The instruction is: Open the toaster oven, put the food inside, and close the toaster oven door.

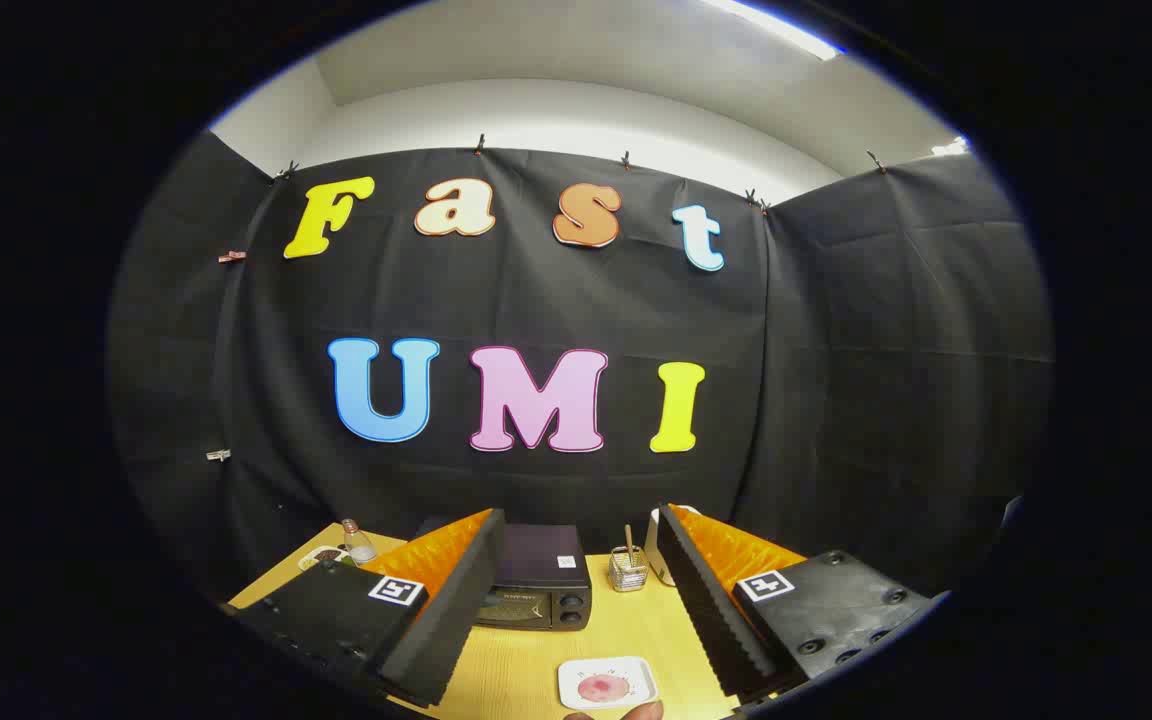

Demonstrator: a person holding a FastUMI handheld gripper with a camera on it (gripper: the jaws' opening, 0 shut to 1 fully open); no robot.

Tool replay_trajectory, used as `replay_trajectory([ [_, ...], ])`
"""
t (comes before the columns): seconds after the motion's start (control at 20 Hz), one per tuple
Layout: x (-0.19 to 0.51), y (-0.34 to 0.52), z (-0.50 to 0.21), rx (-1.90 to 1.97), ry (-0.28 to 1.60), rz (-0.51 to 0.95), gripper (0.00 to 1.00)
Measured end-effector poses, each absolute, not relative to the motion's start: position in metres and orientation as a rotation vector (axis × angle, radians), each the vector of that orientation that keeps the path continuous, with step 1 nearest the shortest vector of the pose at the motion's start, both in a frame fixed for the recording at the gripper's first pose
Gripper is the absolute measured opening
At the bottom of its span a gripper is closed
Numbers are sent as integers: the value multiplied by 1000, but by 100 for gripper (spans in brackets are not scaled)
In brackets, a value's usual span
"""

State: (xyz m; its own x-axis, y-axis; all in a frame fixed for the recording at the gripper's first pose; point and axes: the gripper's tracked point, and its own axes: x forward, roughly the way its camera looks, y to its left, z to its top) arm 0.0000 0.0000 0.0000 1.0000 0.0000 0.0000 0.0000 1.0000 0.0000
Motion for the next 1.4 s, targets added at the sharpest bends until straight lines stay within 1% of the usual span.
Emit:
replay_trajectory([
  [0.9,-1,1,2,-7,-7,-10,98],
  [1.15,7,18,-5,-11,-12,8,97],
  [1.4,33,64,-38,21,23,59,98],
])
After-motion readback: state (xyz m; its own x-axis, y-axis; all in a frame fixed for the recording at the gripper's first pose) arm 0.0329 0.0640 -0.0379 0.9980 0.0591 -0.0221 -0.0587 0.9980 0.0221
